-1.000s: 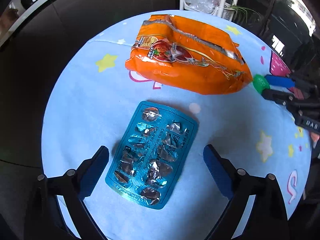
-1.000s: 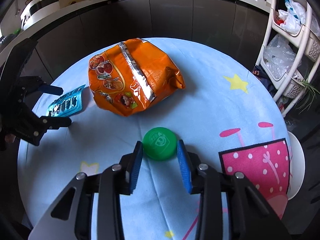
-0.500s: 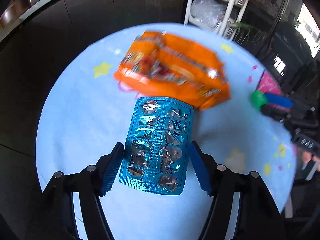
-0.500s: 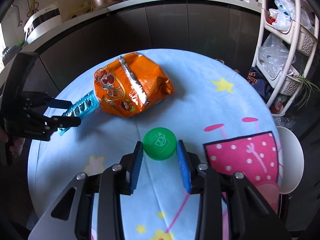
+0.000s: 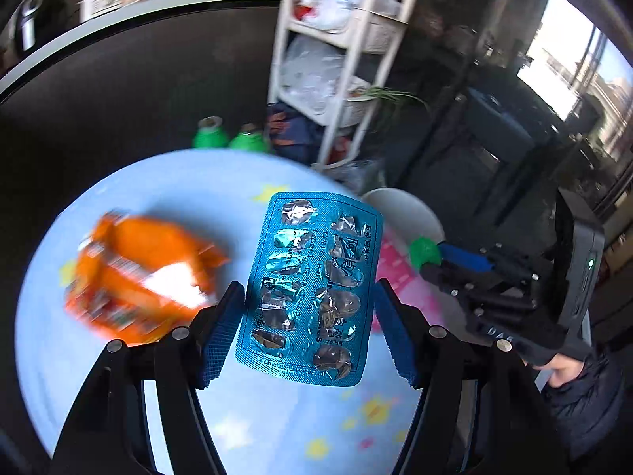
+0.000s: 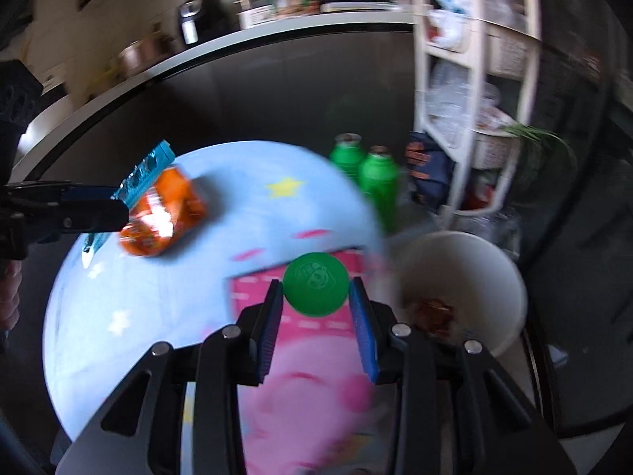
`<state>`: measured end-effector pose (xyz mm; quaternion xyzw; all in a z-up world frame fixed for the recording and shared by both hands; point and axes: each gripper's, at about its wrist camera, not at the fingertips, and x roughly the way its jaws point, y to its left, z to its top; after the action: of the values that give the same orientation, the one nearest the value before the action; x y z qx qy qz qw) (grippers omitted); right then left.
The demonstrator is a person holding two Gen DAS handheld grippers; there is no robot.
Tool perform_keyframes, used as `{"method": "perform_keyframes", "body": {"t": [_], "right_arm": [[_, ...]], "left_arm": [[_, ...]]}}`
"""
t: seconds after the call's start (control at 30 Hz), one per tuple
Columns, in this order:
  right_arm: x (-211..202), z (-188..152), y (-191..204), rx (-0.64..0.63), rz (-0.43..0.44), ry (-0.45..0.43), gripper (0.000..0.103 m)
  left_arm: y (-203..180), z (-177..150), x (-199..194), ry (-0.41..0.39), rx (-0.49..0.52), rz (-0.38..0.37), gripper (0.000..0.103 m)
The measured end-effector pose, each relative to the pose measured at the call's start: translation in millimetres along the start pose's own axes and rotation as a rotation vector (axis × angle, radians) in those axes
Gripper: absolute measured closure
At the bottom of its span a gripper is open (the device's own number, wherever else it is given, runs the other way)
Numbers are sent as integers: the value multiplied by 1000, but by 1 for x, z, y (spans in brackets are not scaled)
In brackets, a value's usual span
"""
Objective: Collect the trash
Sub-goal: 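Carry the blister pack and green cap over the white bin, then open both tools to drop the blister pack and cap into the bin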
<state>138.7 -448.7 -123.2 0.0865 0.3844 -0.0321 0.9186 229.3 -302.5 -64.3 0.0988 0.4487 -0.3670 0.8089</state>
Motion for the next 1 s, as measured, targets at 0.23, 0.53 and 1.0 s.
{"method": "perform_keyframes", "body": {"t": [0.23, 0.53, 1.0], "right_arm": [[5, -19, -92, 137, -85, 34, 68], [42, -39, -150, 200, -115, 86, 68], [70, -41, -160, 159, -110, 45, 20]], "left_arm": [[-71, 49, 79, 60, 11, -47, 40], [-127, 74, 171, 161, 41, -33, 39], [-118, 92, 207, 106, -65, -9, 8]]}}
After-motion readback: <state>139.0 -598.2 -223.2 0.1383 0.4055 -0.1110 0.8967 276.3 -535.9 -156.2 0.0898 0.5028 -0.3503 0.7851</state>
